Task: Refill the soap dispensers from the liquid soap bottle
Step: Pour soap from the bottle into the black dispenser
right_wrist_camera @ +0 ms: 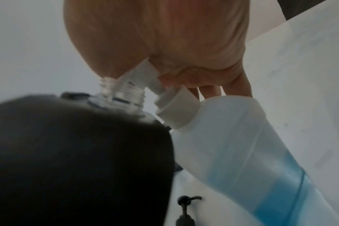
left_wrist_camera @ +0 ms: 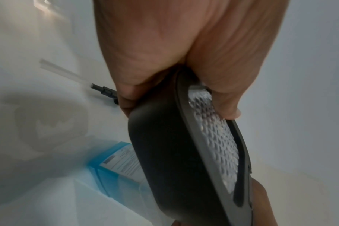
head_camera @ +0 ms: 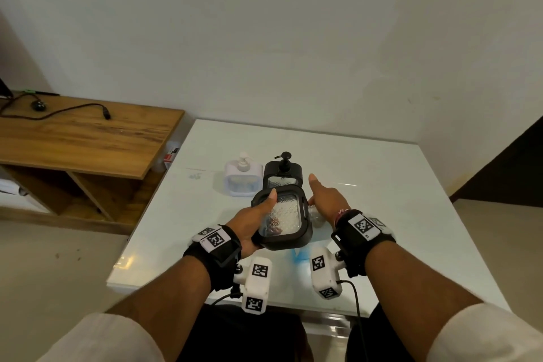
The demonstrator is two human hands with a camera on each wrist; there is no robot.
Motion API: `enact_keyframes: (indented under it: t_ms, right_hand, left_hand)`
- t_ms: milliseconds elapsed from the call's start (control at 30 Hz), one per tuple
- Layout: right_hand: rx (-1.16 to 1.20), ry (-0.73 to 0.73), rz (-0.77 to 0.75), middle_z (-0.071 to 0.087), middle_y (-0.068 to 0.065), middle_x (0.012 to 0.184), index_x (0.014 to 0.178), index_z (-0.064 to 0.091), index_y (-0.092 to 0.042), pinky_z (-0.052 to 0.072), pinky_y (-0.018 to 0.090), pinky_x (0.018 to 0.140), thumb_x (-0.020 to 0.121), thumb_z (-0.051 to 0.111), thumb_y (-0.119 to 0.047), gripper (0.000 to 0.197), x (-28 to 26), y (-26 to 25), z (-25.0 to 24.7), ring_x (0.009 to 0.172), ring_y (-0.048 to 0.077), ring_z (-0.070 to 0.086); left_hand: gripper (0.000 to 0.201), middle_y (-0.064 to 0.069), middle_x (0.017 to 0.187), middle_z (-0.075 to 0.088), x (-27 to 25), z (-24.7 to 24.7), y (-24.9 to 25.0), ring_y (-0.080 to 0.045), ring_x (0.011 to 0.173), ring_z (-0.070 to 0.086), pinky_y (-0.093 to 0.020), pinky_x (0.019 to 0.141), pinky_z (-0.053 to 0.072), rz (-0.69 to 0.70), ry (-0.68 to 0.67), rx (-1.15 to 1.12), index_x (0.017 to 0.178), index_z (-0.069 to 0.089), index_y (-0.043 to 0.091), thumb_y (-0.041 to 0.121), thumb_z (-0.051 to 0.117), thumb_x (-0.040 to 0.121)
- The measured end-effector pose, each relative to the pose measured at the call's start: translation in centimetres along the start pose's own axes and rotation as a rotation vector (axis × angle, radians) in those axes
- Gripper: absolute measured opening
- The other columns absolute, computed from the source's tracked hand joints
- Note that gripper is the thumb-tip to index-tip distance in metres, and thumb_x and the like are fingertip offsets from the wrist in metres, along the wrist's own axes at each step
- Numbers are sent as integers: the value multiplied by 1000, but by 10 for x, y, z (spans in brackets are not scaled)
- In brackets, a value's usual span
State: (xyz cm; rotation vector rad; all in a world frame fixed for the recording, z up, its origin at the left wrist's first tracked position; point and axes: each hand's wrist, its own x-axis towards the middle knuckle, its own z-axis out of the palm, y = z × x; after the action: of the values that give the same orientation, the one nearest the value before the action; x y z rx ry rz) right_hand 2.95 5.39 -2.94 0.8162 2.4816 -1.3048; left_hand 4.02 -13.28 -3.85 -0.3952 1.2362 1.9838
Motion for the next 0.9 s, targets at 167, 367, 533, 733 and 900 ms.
enact_keyframes:
  t_ms: [167,367,533,733,900]
  right_hand:
    - [-101,29,19,66,15,116,109,69,-3,38,32,84,99,32,-55,64,5,4,2,96,27,56]
    - [-55,-36,2,57,17,132,124,61,-2,35,36,99,97,23,-63,77,-3,-4,-4,116,30,53]
    - [-61,-45,15,58,16,132,124,63,-3,35,35,96,96,28,-63,74,-4,-4,-3,116,30,54]
    - [1,-72,-13,57,8,109,111,66,-3,34,33,91,99,26,-60,71,-11,-4,-15,98,23,50]
    - [-18,-58,-21,60,20,127,119,64,1,33,33,88,100,22,-60,76,-13,-11,-11,108,30,55]
  left_hand:
    - [49,-12,118,75,1,0,0,-29,106,72,-41,83,59,-5,22,32,128,66,10,46,62,96]
    - [47,-13,117,76,0,3,-2,-27,99,75,-38,77,60,-3,0,21,127,66,10,46,59,98]
    - [52,-14,120,74,4,1,-2,-31,111,71,-43,86,58,9,8,13,131,65,9,46,64,94]
    - [63,-13,121,74,6,3,-5,-33,115,70,-46,92,57,28,11,32,132,65,10,50,70,83]
    - [49,-12,119,75,4,1,-2,-30,108,72,-41,80,60,20,10,8,130,65,10,46,62,96]
